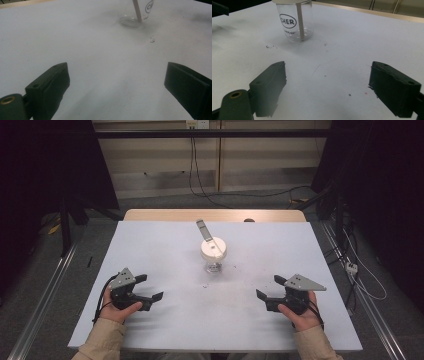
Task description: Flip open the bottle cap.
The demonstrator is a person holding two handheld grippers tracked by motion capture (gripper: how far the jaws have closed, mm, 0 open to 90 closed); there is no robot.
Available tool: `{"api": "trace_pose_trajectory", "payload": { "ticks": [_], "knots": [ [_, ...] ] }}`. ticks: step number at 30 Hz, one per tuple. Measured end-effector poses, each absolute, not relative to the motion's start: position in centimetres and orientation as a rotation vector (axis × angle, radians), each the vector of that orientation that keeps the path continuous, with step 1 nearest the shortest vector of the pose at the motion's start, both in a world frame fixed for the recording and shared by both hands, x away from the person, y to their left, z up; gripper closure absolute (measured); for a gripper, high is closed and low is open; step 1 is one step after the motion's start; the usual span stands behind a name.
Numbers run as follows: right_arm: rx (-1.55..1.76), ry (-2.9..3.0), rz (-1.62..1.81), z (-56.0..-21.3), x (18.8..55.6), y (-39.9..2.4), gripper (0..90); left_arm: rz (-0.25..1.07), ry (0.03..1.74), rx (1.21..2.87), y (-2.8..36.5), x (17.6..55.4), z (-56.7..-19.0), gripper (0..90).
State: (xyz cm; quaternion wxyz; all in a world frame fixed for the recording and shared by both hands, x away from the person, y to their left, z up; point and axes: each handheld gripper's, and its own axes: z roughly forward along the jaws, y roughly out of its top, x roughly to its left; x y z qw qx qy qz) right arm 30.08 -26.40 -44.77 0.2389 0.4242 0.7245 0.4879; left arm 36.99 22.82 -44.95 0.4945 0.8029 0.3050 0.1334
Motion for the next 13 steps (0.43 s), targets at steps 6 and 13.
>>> {"api": "trace_pose_trajectory", "payload": {
  "ticks": [6,13],
  "knots": [
    [1.178,1.977,1.323,-45.06,29.7,-27.06,13.8,0.323,0.742,1.945,22.76,37.03,-45.0,5.9],
    [1.188,1.971,1.325,-45.22,29.76,-27.19,13.7,0.329,0.741,1.958,22.56,37.15,-45.13,5.9]
  ]
}}
